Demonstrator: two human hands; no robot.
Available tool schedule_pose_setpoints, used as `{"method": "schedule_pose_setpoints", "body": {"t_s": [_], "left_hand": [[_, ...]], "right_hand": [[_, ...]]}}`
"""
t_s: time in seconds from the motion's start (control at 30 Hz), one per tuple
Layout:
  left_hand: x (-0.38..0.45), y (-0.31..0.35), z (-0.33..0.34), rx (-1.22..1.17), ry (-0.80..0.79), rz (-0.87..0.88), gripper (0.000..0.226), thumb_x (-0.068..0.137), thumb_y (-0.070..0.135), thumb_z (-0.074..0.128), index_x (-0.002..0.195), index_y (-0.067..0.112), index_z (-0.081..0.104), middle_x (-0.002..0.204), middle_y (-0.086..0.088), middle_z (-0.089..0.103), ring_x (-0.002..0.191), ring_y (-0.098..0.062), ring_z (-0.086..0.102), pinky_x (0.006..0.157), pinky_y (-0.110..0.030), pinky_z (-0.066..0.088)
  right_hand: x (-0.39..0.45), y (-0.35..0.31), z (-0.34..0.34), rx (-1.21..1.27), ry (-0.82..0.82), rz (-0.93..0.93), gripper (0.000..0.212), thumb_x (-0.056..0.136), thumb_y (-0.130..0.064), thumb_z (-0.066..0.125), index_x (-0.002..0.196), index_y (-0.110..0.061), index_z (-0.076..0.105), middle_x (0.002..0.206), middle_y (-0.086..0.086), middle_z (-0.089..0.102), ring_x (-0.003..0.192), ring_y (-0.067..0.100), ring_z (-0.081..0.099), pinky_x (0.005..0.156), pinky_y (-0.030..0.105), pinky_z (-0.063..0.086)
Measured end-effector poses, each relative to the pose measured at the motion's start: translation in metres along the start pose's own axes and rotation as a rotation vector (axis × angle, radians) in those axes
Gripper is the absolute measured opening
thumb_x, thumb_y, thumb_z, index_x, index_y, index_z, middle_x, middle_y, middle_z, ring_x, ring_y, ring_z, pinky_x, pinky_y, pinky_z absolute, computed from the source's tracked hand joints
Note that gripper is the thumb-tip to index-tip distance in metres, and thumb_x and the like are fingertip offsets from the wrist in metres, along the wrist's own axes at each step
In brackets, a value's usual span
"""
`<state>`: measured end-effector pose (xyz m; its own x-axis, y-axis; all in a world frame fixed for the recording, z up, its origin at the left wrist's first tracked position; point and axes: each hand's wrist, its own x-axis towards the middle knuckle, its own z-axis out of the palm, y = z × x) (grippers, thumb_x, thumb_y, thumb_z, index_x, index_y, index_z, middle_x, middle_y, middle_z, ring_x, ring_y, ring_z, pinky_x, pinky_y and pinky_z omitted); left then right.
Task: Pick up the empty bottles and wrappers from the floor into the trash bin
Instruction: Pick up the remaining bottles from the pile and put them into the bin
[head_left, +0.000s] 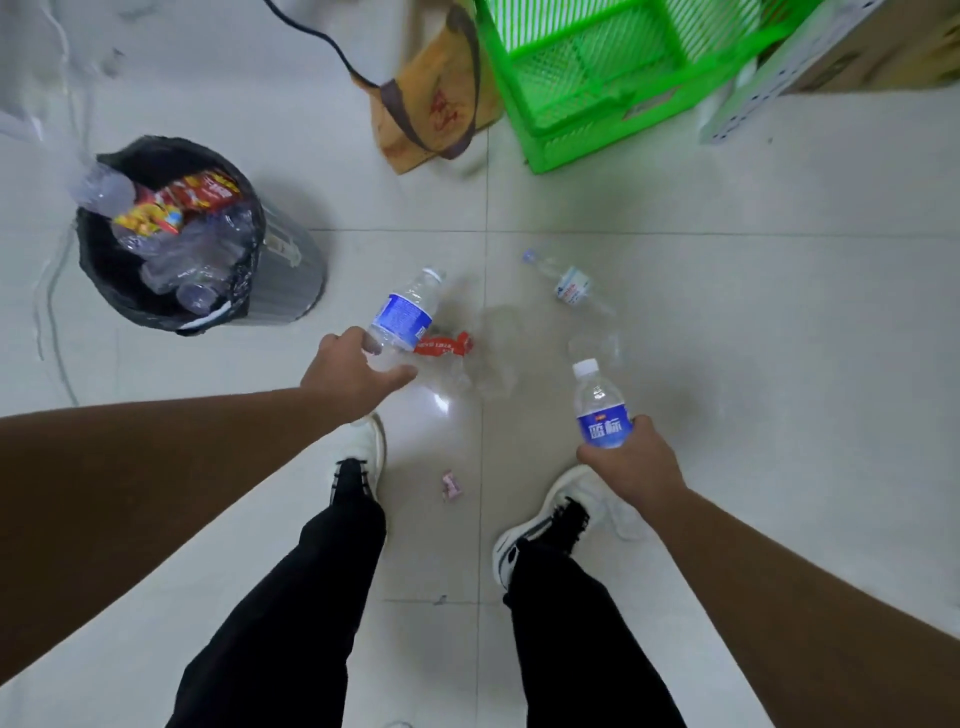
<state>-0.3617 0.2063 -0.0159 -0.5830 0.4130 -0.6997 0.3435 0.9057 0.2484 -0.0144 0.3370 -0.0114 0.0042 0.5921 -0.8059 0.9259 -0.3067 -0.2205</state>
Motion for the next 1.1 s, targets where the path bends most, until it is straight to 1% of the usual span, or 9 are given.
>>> {"method": "schedule_pose_setpoints", "body": {"t_s": [0.13,0.3,0.37,0.53,0.63,0.8,0.9,1.03,1.1], "left_hand": [[-0.032,0.011,0.009,0.031,-0.047,0.047,0.055,0.075,0.047,0.092,0.112,0.025,0.059,0.122,-0.003,0.059,0.099,-0.019,0.066,0.083,-0.036,0.051],[-0.058,0.025,0.024,0.013,-0.126,0.030,0.057,0.070,0.042,0.095,0.111,0.024,0.061,0.113,-0.002,0.062,0.095,-0.015,0.066,0.076,-0.031,0.047],[-0.058,0.030,0.024,0.007,-0.127,0.004,0.057,0.071,0.040,0.096,0.113,0.021,0.062,0.115,-0.003,0.062,0.095,-0.017,0.066,0.073,-0.029,0.045],[-0.038,0.033,0.026,-0.051,-0.047,-0.124,0.057,0.074,0.041,0.093,0.117,0.022,0.061,0.126,-0.006,0.054,0.088,-0.017,0.063,0.076,-0.033,0.049],[-0.021,0.024,0.026,-0.054,-0.016,-0.152,0.056,0.075,0.043,0.089,0.118,0.022,0.061,0.125,-0.006,0.049,0.086,-0.018,0.063,0.081,-0.036,0.054],[0.016,-0.024,0.032,-0.012,-0.039,-0.116,0.057,0.078,0.046,0.087,0.121,0.023,0.059,0.126,-0.002,0.045,0.098,-0.023,0.064,0.083,-0.036,0.050],[0.049,-0.055,0.043,0.013,-0.030,-0.101,0.058,0.077,0.047,0.085,0.123,0.023,0.058,0.126,-0.001,0.047,0.101,-0.023,0.061,0.081,-0.034,0.045],[0.117,-0.090,0.069,0.051,-0.006,-0.106,0.064,0.077,0.047,0.084,0.130,0.022,0.058,0.128,-0.004,0.051,0.112,-0.025,0.061,0.090,-0.037,0.051],[0.149,-0.101,0.088,0.054,0.001,-0.120,0.067,0.078,0.047,0.082,0.134,0.019,0.058,0.129,-0.006,0.053,0.117,-0.028,0.060,0.097,-0.040,0.053]], "right_hand": [[-0.023,0.005,-0.012,0.062,-0.066,0.030,0.060,0.072,-0.043,0.086,0.116,-0.018,0.052,0.095,-0.001,0.064,0.087,0.021,0.066,0.082,0.039,0.055],[-0.043,0.013,-0.021,0.121,-0.090,-0.008,0.057,0.069,-0.043,0.086,0.110,-0.021,0.054,0.095,-0.002,0.066,0.079,0.011,0.064,0.061,0.028,0.044],[-0.046,0.013,-0.026,0.142,-0.097,-0.021,0.056,0.069,-0.042,0.087,0.110,-0.021,0.056,0.096,-0.001,0.067,0.079,0.011,0.065,0.059,0.026,0.044],[-0.030,0.010,-0.023,0.158,-0.150,-0.009,0.063,0.069,-0.044,0.090,0.119,-0.020,0.061,0.115,0.008,0.064,0.097,0.022,0.068,0.084,0.036,0.057],[-0.017,-0.001,-0.004,0.195,-0.175,0.002,0.066,0.069,-0.045,0.091,0.123,-0.021,0.061,0.124,0.010,0.061,0.100,0.024,0.069,0.097,0.046,0.058],[0.015,-0.037,0.053,0.191,-0.196,-0.029,0.065,0.071,-0.044,0.092,0.123,-0.020,0.062,0.128,0.013,0.057,0.100,0.027,0.070,0.099,0.051,0.058],[0.049,-0.061,0.092,0.156,-0.182,-0.068,0.058,0.070,-0.046,0.091,0.115,-0.023,0.064,0.121,0.008,0.054,0.099,0.027,0.069,0.098,0.048,0.058],[0.126,-0.086,0.156,0.097,-0.125,-0.127,0.061,0.072,-0.051,0.089,0.119,-0.018,0.066,0.104,-0.001,0.057,0.126,0.034,0.056,0.106,0.047,0.050],[0.162,-0.091,0.185,0.087,-0.102,-0.127,0.065,0.073,-0.054,0.089,0.121,-0.016,0.065,0.104,0.002,0.062,0.127,0.035,0.054,0.102,0.041,0.047]]}}
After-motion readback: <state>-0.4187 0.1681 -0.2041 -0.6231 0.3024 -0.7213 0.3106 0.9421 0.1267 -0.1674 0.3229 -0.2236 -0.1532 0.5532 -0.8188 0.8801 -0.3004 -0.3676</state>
